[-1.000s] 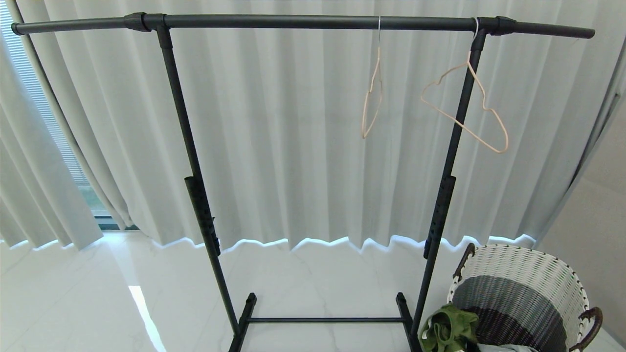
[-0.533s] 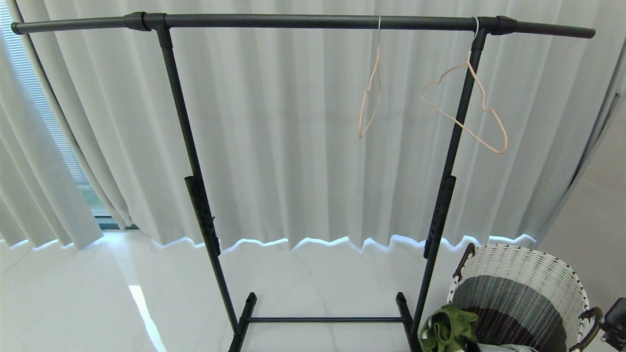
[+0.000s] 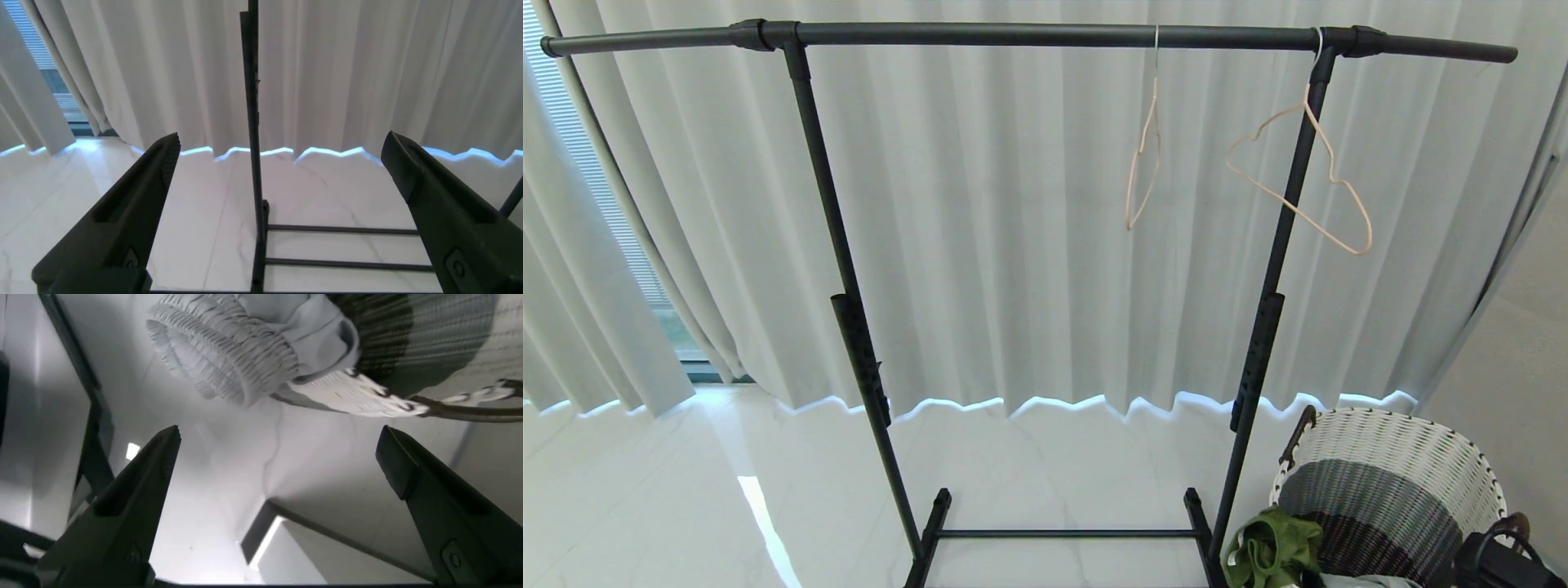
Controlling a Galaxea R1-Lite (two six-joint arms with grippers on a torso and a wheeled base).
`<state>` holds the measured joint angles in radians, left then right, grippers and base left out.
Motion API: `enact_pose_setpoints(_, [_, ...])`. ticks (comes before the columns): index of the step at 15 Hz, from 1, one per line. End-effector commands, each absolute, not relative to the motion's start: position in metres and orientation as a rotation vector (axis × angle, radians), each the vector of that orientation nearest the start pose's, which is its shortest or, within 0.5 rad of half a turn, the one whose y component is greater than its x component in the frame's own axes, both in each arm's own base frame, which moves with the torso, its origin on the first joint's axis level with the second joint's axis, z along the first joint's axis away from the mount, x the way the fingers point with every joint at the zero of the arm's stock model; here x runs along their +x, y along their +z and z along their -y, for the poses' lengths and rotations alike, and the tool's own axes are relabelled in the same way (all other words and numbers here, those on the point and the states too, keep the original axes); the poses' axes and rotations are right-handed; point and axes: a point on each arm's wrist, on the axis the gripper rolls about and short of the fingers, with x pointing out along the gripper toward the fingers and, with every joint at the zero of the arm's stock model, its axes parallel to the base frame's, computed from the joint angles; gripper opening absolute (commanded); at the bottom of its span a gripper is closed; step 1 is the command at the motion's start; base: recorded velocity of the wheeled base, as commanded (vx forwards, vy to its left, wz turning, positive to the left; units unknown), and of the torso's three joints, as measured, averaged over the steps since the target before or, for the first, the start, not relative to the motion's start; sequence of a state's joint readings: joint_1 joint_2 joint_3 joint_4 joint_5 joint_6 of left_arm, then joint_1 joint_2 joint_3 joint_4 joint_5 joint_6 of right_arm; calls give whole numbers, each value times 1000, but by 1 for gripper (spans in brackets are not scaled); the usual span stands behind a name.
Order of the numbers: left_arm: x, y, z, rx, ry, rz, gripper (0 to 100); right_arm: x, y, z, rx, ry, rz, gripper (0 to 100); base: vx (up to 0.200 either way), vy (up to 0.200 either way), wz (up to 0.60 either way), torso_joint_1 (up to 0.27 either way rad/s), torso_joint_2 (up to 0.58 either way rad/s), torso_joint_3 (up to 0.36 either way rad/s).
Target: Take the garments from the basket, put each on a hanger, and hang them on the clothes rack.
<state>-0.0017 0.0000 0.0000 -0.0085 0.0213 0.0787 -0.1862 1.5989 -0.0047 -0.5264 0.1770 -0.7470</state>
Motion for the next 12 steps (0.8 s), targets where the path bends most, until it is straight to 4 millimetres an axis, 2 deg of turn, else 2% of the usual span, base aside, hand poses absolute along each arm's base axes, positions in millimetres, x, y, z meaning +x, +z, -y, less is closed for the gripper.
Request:
enact_pose_setpoints(1, [-23, 76, -1, 80, 20, 8, 100, 136, 17, 22, -421, 399, -1087, 100, 0, 0, 0, 0, 0, 0])
enact_pose_setpoints(6, [-23, 76, -1, 78, 20, 8, 100, 166, -5, 33, -324, 342, -1063, 100, 0, 0, 0, 0, 0, 0])
enact_pose_setpoints(12, [-23, 76, -1, 78, 20, 8, 100, 173, -9, 33, -334, 346, -1020, 100, 0, 0, 0, 0, 0, 0])
